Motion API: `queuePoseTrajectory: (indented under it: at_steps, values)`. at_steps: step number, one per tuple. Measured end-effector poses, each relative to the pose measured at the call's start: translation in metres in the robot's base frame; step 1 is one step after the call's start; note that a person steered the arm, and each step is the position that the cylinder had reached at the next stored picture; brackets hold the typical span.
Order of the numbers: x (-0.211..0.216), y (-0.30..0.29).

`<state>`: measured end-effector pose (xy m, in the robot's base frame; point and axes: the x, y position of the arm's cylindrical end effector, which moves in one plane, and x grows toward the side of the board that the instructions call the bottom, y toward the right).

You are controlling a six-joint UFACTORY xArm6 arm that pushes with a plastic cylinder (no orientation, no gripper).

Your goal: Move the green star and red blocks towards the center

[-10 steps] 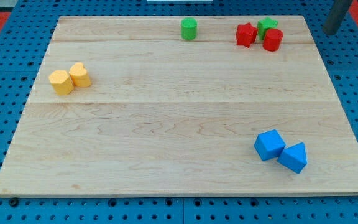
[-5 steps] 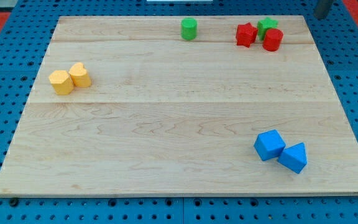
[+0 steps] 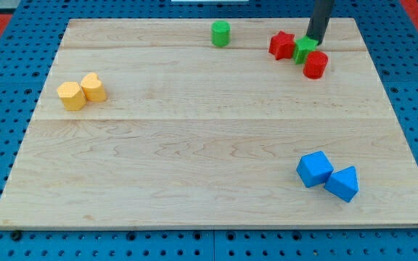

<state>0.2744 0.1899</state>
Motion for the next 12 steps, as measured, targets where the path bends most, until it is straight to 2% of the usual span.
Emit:
queuePoseTrajectory:
  at_steps: [1,2,3,4,5,6,7,9,10,11,12]
  values:
    - [-0.005,-0.005]
    - [-0.041,-0.006]
    - [-0.063,-0.038]
    - [-0.02,-0.085]
    - [0.044,-0.101]
    - [0.083,-0.106]
    - [0.111,-0.088]
    - [0.116,0.026]
    - [0.089,0.041]
    - [0.035,0.04]
    - [-0.015,0.01]
